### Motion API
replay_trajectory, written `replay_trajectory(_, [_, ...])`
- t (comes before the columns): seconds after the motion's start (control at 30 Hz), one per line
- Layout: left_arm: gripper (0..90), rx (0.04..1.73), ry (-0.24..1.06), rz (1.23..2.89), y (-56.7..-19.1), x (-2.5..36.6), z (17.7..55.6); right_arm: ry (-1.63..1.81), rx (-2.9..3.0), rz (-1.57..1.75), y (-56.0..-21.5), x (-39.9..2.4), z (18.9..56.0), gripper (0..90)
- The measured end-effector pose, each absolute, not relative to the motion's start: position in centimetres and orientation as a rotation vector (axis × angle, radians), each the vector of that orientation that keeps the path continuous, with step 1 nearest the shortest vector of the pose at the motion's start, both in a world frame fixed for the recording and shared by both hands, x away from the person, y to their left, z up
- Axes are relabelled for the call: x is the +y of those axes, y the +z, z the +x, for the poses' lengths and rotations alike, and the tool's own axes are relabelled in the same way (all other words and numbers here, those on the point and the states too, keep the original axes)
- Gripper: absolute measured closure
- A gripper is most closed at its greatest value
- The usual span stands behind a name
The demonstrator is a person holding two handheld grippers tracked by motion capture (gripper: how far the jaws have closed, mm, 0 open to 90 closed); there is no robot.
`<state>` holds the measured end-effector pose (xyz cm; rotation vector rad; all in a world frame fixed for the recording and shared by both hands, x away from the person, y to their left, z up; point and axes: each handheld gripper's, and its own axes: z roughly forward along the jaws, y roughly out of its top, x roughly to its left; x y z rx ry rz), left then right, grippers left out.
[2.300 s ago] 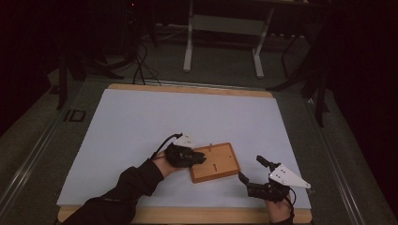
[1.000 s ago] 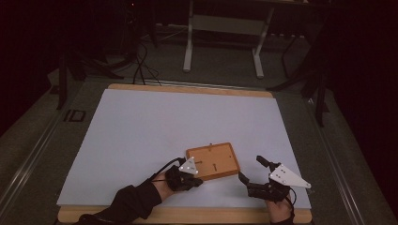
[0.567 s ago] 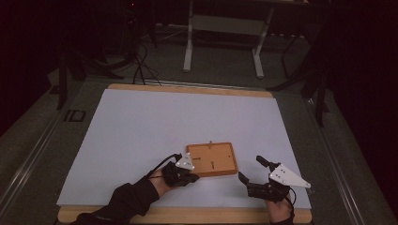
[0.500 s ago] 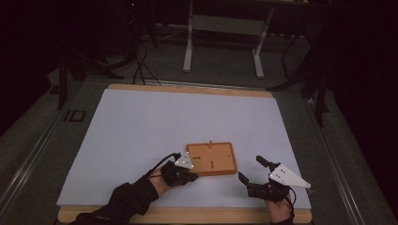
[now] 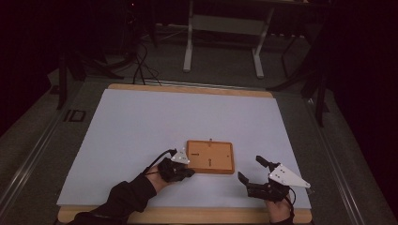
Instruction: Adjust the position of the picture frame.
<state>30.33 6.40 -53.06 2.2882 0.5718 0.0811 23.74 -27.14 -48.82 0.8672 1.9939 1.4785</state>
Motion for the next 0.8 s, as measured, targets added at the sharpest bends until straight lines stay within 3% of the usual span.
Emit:
replay_trajectory(0.43, [90.0, 0.555, 0.039, 2.235, -52.3, 6.5, 29.9, 1.482, 1.999, 0.869, -48.8, -27.2, 23.8, 10.6])
replay_trajectory(0.8, [79.7, 0.599, 0.028, 2.154, -51.0, 7.1, 31.0, 1.484, 2.003, 0.854, -48.8, -27.0, 23.8, 10.6])
